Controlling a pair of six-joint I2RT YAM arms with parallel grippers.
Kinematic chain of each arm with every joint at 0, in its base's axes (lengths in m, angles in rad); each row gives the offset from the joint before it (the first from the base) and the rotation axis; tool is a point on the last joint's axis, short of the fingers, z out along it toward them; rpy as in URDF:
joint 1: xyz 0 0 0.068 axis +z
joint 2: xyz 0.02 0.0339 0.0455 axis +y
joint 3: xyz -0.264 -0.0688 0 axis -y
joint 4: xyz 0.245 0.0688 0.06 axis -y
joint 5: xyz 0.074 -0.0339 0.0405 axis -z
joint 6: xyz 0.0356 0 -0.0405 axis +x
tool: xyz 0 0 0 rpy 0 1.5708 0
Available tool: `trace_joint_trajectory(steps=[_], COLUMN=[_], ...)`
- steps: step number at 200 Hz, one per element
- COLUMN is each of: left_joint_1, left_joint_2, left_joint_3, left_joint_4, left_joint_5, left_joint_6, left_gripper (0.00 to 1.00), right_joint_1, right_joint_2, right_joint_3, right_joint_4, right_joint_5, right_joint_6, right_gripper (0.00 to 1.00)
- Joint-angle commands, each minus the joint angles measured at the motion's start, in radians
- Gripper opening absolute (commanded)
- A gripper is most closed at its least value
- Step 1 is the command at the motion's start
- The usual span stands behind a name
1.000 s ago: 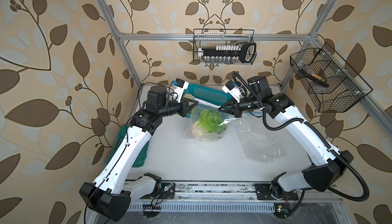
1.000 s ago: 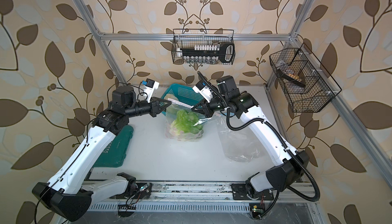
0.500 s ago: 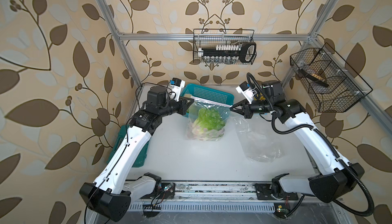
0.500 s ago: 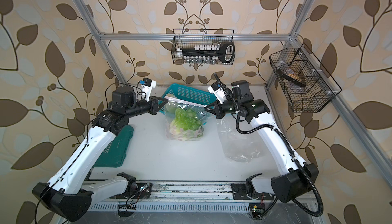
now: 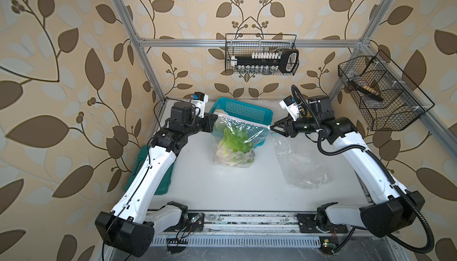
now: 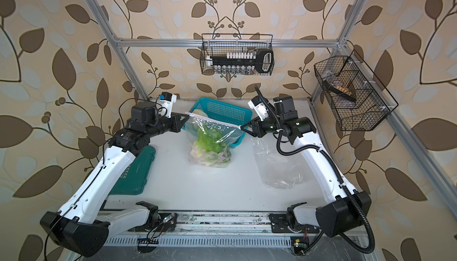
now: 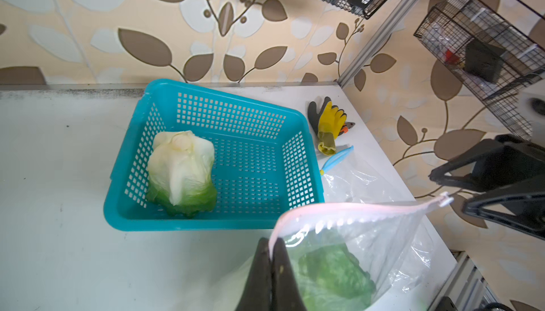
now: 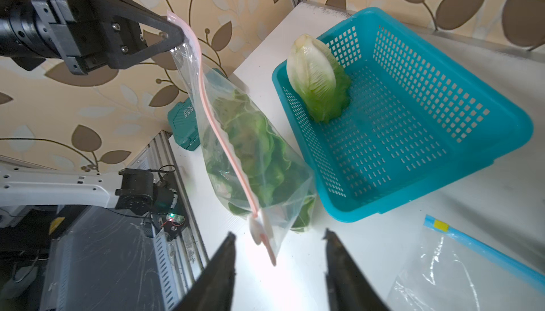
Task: Put the chinese cabbages into a zipper bag and zip it
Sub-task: Zip the zipper on the zipper food storage bag, then place the zipper food storage bag at the center of the board.
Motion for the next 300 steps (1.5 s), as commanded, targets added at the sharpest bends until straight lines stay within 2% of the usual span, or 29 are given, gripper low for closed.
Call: trace_joint_trajectory(steps=[1,21,38,74,82,109,128,142,151,159,174,188,219,247,264,300], left_joint_1=[0.021,0.058,0.076,0.088,0.087,0.089,0.09,0.092,0.094,0.095,0.095,0.095,0.095,0.095,0.098,0.175], left_joint_2=[0.006,0.016,0.023,0.043,0.044,0.038,0.023,0.004,-0.015,-0.035,-0.074,-0.106,-0.165,-0.202,-0.145,0.04], left_joint_3=[-0.02,-0.045,-0.056,-0.054,-0.052,-0.054,-0.063,-0.068,-0.068,-0.067,-0.046,0.005,0.12,0.152,0.188,0.147], left_joint_4=[0.055,0.056,0.06,0.057,0.054,0.051,0.048,0.035,0.017,-0.006,-0.077,-0.19,-0.421,-0.478,-0.487,-0.395], left_joint_5=[-0.037,-0.039,-0.045,-0.021,-0.021,-0.016,-0.016,-0.019,-0.027,-0.034,-0.062,-0.132,-0.229,-0.321,-0.375,-0.336], left_joint_6=[-0.017,-0.048,-0.063,-0.076,-0.076,-0.081,-0.086,-0.091,-0.089,-0.09,-0.091,-0.103,-0.127,-0.139,-0.127,-0.136], left_gripper=[0.0,0.0,0.0,0.0,0.0,0.0,0.0,0.0,0.0,0.0,0.0,0.0,0.0,0.0,0.0,0.0], right_joint_1=[-0.01,-0.014,0.024,0.212,0.246,0.301,0.311,0.327,0.342,0.353,0.37,0.402,0.513,0.563,0.56,0.523], right_joint_2=[-0.05,-0.076,-0.086,-0.14,-0.139,-0.019,0.08,0.127,0.146,0.156,0.162,0.131,0.073,0.095,0.168,0.4], right_joint_3=[-0.095,-0.24,-0.354,-0.506,-0.538,-0.481,-0.41,-0.378,-0.366,-0.358,-0.338,-0.34,-0.321,-0.317,-0.28,-0.084], right_joint_4=[0.116,0.248,0.381,0.636,0.709,0.779,0.802,0.841,0.868,0.892,0.911,0.922,0.86,0.881,0.881,0.662], right_joint_5=[0.04,0.033,0.04,0.204,0.236,0.289,0.273,0.212,0.161,0.113,0.064,0.071,0.101,0.071,0.046,0.16], right_joint_6=[0.141,0.276,0.384,0.416,0.419,0.383,0.381,0.381,0.393,0.421,0.5,0.553,0.652,0.802,0.876,0.829], right_gripper=[0.68,0.77,0.84,0.94,0.99,1.0,0.99,0.89,0.79,0.66,0.36,0.2,0.07,0.0,0.0,0.0])
